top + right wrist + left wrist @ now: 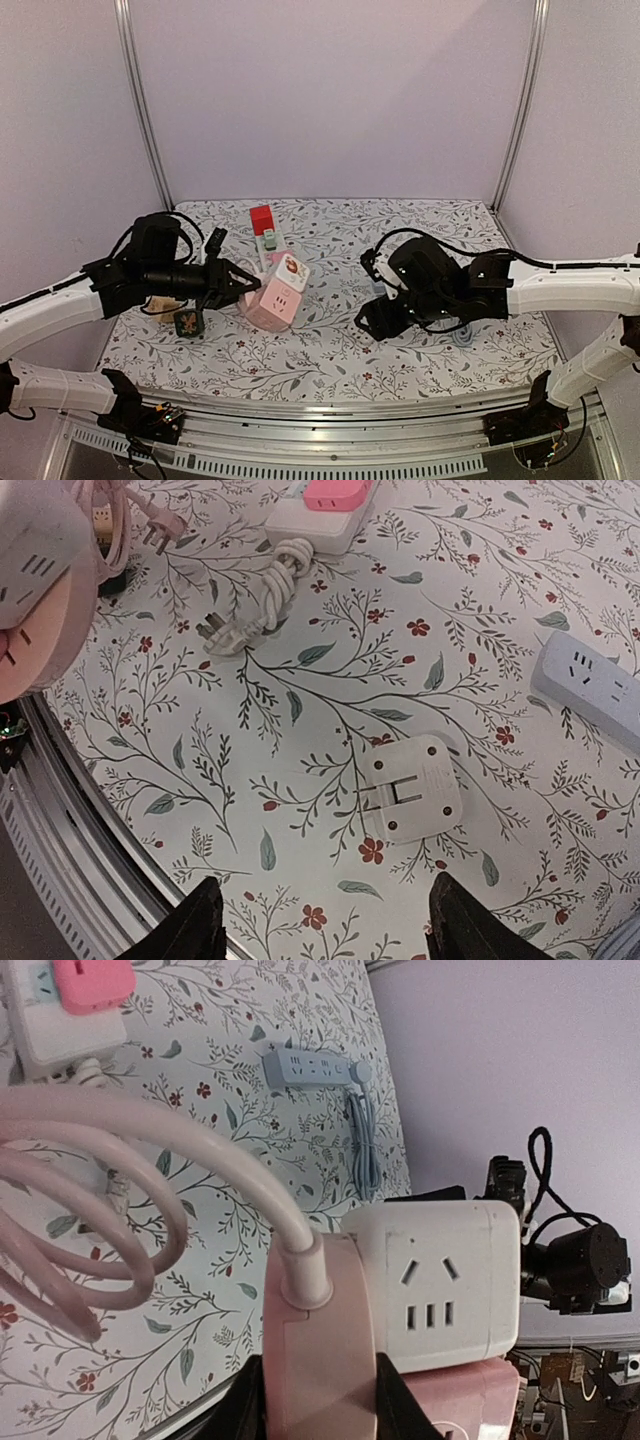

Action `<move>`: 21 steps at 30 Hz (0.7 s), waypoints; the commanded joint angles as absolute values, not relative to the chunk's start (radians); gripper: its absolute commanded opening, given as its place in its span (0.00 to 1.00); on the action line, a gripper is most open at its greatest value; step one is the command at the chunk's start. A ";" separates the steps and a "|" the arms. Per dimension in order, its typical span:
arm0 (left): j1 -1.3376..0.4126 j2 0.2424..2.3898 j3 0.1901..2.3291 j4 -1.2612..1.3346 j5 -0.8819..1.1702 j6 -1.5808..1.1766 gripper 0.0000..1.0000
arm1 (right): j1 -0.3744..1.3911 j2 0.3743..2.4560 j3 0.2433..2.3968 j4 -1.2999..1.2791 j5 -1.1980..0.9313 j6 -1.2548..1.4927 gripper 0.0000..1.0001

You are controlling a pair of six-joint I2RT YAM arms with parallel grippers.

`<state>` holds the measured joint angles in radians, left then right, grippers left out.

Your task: Pull the plug off the socket

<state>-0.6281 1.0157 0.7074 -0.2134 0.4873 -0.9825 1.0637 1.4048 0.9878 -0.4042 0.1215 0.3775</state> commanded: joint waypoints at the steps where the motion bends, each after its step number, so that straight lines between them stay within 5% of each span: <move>1: -0.611 0.984 0.690 -0.124 0.481 -1.012 0.08 | 1.074 1.515 1.033 -0.434 0.220 0.386 0.66; 21: -0.606 0.943 0.666 -0.138 0.477 -1.020 0.08 | 1.120 1.883 1.224 -0.480 0.319 0.301 0.51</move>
